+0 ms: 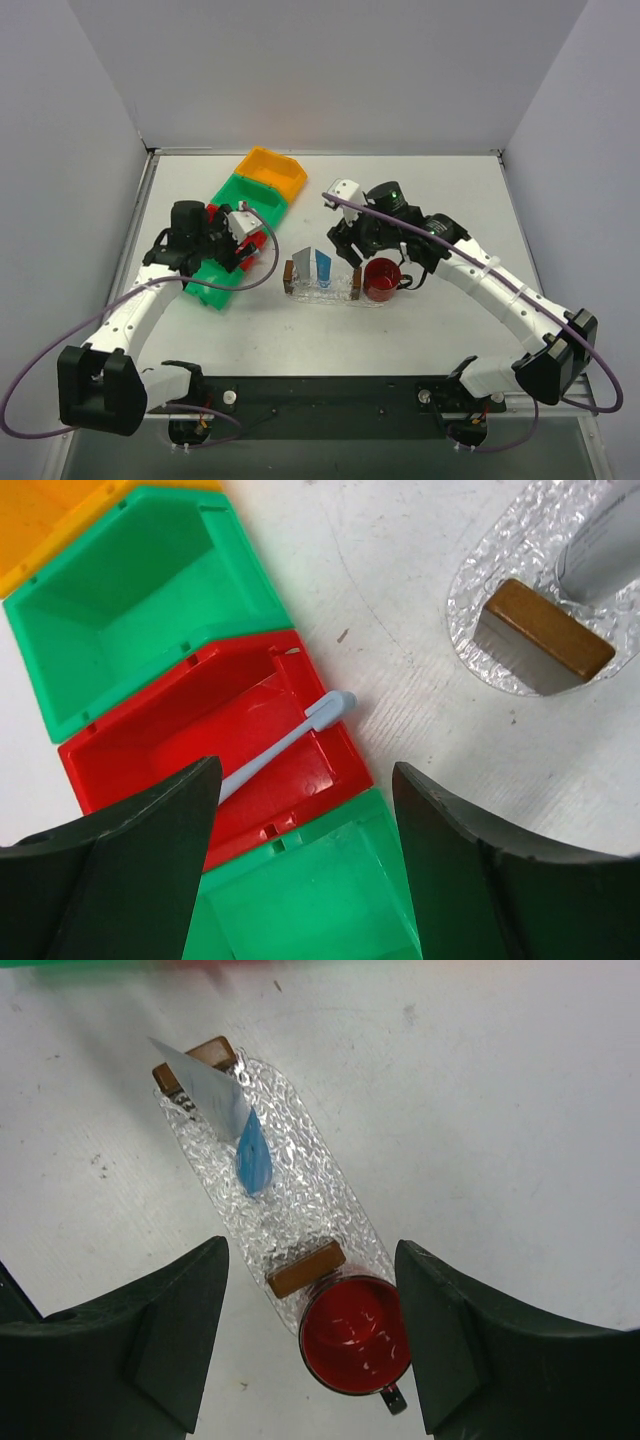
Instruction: Prepare toiletry sets of a toothbrush and toothpaste on the tray
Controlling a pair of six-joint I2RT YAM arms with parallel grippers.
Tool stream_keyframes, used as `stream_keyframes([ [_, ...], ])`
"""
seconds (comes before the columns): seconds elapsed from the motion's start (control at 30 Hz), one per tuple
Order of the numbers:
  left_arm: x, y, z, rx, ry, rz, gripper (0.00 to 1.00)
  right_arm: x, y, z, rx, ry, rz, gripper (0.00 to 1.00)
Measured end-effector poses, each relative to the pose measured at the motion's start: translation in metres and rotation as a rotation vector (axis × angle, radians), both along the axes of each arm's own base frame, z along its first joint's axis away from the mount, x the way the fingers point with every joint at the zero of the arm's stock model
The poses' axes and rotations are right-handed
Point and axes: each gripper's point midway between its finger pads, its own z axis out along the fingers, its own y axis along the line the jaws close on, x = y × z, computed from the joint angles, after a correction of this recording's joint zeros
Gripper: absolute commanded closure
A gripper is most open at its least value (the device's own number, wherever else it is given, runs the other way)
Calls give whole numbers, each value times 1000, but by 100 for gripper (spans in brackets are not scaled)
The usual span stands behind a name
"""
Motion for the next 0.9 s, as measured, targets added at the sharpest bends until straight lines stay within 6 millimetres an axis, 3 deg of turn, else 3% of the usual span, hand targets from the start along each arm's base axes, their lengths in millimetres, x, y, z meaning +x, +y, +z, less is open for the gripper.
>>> stream_keyframes([
  [0.17, 4, -5, -25, 96, -4, -160, 21, -4, -24, -8, -18, 12, -42, 38],
  [0.43, 12, -9, -68, 218, 66, -367, 22, 6, -58, -2, 2, 1, -129, 39],
  [0.6, 26, -11, -77, 262, 67, -440, 22, 8, -66, -1, 15, 6, -144, 39],
  [0.9, 32, -11, -90, 314, 45, -518, 22, 6, -65, 2, 32, 8, -132, 40],
])
